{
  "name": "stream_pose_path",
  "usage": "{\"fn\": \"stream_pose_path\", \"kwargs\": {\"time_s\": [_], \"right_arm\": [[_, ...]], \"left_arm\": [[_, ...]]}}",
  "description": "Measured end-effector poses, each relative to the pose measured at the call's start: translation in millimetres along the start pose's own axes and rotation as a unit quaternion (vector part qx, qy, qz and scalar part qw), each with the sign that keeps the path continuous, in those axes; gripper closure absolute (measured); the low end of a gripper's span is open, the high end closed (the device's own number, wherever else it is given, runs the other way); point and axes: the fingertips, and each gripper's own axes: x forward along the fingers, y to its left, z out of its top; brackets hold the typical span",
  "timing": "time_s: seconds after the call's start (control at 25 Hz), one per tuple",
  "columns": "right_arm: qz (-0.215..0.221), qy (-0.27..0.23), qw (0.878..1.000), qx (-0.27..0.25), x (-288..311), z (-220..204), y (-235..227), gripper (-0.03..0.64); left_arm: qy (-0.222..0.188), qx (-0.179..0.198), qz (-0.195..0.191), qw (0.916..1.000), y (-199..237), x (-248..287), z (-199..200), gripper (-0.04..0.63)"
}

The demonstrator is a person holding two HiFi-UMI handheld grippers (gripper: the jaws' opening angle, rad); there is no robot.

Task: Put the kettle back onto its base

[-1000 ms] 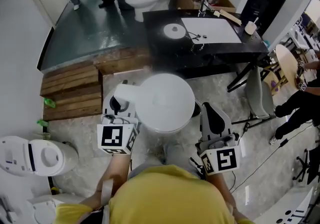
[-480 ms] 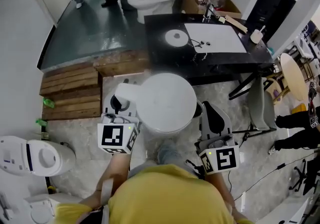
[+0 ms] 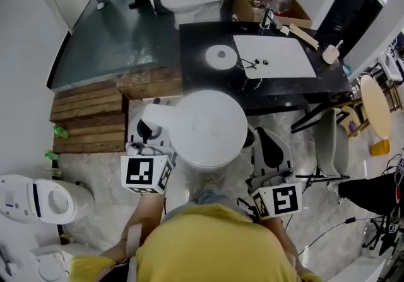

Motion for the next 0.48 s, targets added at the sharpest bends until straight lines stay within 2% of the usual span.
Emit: {"fn": "stream_pose_path", "kwargs": {"time_s": [0.48], "right_arm": [[0.026, -0.011, 1.000, 0.000, 42.9, 5.6, -36.7, 0.601]], "left_arm": [[-0.001, 0.000, 0.029, 0.9996, 1.7, 56.9, 3.2, 0.499]]}}
